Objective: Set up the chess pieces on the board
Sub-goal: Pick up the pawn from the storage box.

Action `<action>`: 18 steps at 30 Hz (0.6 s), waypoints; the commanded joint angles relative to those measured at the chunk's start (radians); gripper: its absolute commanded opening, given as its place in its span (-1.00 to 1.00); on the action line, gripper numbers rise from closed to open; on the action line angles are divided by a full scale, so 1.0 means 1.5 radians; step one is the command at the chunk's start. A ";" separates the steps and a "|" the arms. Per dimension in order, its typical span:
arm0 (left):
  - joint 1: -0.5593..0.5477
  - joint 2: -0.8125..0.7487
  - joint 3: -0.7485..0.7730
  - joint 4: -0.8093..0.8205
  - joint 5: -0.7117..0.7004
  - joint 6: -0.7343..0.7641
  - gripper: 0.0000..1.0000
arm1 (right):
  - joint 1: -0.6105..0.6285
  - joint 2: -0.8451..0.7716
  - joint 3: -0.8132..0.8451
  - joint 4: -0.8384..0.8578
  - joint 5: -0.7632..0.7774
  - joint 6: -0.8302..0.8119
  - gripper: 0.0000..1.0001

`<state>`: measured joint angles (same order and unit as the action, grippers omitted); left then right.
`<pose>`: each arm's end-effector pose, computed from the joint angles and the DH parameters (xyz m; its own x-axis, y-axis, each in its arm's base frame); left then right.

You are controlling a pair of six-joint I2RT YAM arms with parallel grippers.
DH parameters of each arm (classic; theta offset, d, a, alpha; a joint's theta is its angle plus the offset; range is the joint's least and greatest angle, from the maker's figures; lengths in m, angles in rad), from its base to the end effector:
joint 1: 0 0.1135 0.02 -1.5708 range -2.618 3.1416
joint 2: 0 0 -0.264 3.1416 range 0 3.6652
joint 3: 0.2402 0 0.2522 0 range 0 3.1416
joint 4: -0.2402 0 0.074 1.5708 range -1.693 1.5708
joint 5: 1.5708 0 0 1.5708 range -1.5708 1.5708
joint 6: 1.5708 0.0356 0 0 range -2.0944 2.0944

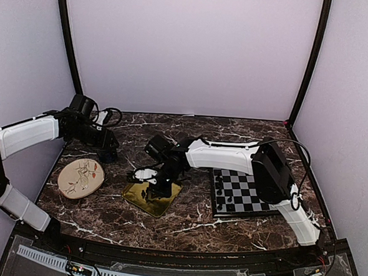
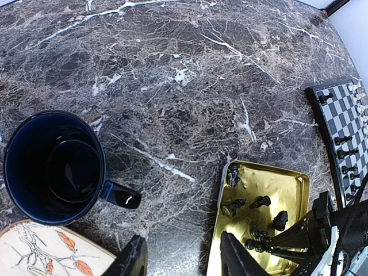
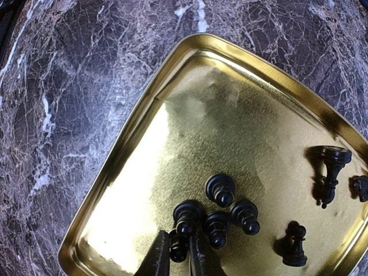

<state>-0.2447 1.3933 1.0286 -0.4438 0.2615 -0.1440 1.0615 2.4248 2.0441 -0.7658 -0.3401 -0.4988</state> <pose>0.2874 -0.0812 0.2636 -0.7529 0.0451 -0.6566 0.3023 0.9099 -0.2841 0.2398 0.4537 0.1536 0.0356 -0.8612 -0.5069 -0.9941 -0.0823 0.0700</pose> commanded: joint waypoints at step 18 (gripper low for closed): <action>0.004 0.008 0.001 -0.009 0.003 0.006 -0.10 | 0.003 -0.090 -0.011 -0.017 -0.015 0.004 -1.00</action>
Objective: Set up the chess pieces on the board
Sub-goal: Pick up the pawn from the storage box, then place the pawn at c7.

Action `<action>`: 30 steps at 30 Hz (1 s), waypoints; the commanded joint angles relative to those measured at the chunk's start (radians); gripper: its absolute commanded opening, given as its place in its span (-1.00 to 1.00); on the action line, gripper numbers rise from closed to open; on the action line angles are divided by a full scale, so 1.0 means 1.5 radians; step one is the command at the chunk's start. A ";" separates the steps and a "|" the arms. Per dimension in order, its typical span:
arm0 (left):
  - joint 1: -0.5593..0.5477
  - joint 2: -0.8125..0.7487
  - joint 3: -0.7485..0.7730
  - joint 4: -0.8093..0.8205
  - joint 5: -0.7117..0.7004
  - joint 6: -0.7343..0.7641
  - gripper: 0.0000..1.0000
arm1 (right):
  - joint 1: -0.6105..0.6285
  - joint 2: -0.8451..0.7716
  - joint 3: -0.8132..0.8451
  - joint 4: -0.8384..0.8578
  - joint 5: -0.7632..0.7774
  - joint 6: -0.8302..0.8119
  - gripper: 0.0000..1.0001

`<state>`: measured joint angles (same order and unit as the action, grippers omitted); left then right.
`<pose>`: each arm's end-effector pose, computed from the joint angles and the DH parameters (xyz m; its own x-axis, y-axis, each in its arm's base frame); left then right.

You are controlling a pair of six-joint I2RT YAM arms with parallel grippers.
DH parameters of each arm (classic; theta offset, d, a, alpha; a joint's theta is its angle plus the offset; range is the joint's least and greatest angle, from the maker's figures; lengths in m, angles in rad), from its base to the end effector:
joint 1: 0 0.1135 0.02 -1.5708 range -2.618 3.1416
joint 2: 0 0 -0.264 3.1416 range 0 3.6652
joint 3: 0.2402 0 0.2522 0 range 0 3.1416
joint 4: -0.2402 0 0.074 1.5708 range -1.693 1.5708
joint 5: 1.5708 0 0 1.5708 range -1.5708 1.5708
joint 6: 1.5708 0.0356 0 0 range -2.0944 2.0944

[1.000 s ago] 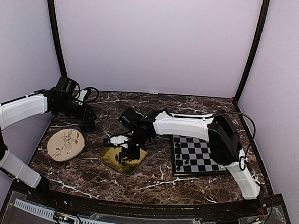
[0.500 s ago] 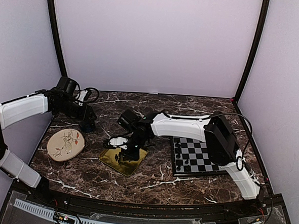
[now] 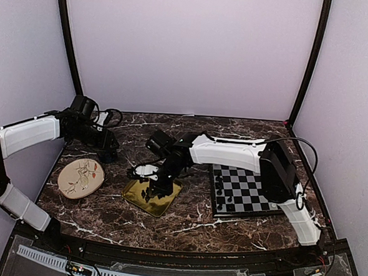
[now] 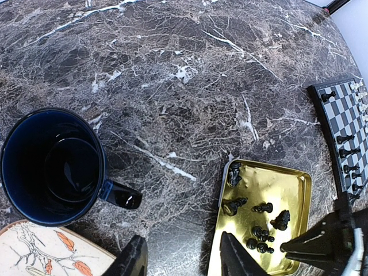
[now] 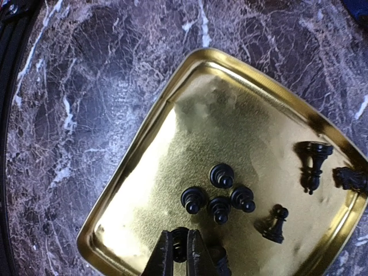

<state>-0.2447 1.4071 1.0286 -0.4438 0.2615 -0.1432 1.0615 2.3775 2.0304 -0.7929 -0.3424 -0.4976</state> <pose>0.2893 -0.0817 0.2598 -0.7614 0.0480 -0.6465 0.2991 0.9108 -0.2846 0.2364 0.4479 0.1715 0.0359 -0.8579 -0.5126 -0.9942 -0.0827 0.0687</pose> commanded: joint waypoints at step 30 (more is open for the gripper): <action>0.004 0.026 0.009 -0.015 -0.008 0.023 -0.10 | -0.244 -0.475 -0.478 0.057 0.014 -0.014 -0.98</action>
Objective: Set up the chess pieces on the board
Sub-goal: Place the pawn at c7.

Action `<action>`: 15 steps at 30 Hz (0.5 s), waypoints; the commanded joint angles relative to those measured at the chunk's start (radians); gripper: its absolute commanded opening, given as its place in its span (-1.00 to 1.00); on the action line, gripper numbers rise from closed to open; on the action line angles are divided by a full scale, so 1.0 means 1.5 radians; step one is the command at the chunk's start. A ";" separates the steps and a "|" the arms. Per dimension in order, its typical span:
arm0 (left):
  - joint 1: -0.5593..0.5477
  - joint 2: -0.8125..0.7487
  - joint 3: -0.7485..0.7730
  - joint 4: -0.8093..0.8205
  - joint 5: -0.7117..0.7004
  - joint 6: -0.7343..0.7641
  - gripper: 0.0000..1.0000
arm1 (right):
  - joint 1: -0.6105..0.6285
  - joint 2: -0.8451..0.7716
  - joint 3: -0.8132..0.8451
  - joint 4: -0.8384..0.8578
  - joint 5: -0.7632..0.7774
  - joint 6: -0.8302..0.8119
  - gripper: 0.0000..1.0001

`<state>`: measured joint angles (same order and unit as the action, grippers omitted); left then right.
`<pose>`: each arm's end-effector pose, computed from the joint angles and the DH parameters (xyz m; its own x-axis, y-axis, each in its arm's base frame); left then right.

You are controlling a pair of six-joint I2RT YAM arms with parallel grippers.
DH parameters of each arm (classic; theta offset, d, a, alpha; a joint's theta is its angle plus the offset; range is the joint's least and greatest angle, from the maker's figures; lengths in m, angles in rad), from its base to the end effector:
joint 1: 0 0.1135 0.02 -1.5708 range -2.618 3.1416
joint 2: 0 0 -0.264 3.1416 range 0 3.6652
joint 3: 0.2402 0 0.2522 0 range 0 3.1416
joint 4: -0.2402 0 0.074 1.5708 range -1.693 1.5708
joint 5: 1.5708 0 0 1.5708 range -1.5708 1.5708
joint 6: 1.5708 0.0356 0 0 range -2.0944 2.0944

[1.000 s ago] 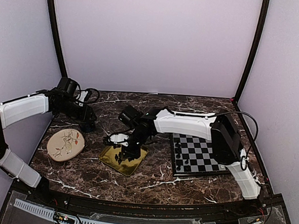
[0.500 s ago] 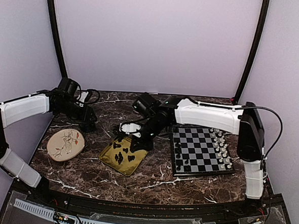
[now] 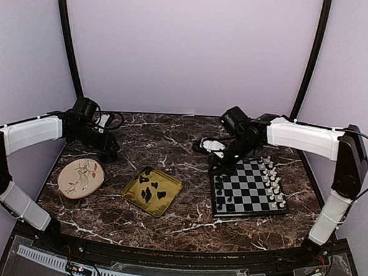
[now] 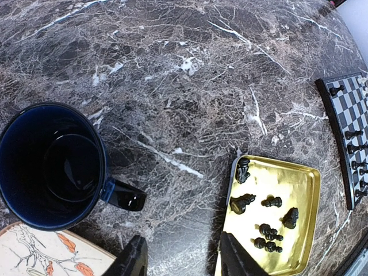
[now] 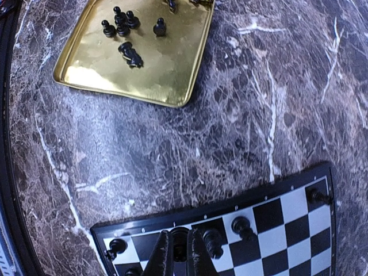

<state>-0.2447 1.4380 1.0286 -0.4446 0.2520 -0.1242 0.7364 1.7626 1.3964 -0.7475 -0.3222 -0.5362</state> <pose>0.2937 -0.0825 0.2509 -0.7746 0.0698 -0.6286 0.2999 0.9156 -0.2679 0.2651 0.2556 0.2443 -0.1932 -0.8292 -0.5246 -0.9763 0.2156 0.0188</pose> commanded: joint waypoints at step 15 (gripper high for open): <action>0.004 0.007 0.013 -0.016 0.003 0.011 -0.10 | -0.126 -0.157 -0.258 0.102 -0.002 0.010 -0.97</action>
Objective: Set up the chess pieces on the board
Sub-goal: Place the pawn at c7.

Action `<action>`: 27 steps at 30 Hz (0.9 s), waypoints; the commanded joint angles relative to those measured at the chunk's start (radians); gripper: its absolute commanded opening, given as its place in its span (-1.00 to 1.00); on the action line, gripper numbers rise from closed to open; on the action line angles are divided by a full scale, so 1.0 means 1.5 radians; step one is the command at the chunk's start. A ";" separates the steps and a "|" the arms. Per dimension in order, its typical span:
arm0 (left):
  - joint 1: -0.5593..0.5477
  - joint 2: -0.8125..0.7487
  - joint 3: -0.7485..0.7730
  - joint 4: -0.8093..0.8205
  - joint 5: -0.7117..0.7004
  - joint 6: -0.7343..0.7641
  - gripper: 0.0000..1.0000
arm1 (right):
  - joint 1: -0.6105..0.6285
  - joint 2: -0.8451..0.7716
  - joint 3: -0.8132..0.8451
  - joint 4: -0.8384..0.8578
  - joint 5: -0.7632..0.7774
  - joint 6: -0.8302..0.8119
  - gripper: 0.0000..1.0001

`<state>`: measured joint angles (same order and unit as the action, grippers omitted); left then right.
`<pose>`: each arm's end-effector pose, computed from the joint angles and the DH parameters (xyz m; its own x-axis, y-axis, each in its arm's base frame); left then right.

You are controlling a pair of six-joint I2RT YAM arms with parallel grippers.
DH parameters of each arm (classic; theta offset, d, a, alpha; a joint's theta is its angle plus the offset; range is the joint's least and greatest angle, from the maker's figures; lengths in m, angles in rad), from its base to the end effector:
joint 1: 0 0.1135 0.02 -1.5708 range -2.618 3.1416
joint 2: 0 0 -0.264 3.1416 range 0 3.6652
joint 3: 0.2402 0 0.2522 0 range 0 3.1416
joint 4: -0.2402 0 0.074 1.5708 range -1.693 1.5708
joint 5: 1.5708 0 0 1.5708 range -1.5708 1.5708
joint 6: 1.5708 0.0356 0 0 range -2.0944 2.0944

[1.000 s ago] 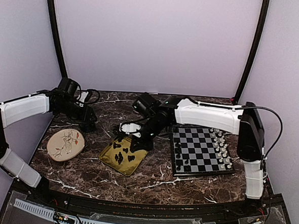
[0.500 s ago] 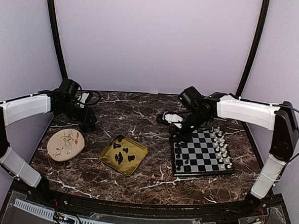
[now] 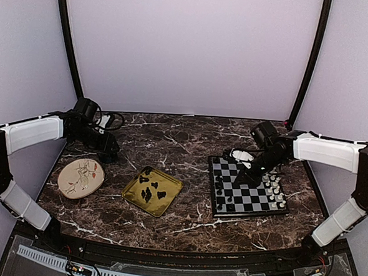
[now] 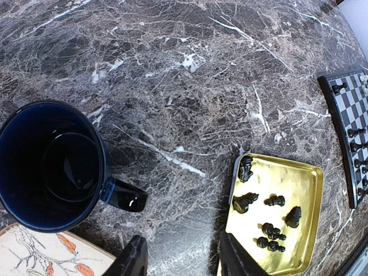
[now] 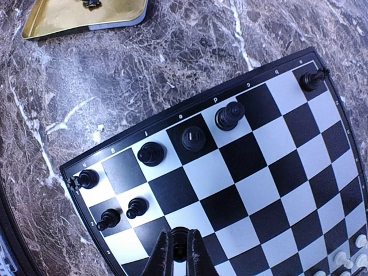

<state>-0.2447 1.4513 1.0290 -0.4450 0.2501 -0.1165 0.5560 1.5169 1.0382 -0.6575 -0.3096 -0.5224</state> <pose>0.2955 -0.0829 0.2472 -0.7802 0.0787 -0.6206 0.3014 0.9166 -0.2627 0.2459 0.1656 0.2197 -0.3625 -0.7847 -0.5028 -0.9145 0.4036 0.0294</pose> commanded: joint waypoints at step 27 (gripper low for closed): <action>0.005 -0.011 0.012 -0.015 0.012 0.004 -0.09 | -0.004 0.137 0.032 0.029 -0.072 -0.004 -0.88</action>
<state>-0.2443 1.4513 1.0290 -0.4450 0.2543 -0.1165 0.5495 1.7016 1.0550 -0.6056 -0.3889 -0.5247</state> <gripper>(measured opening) 0.453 0.061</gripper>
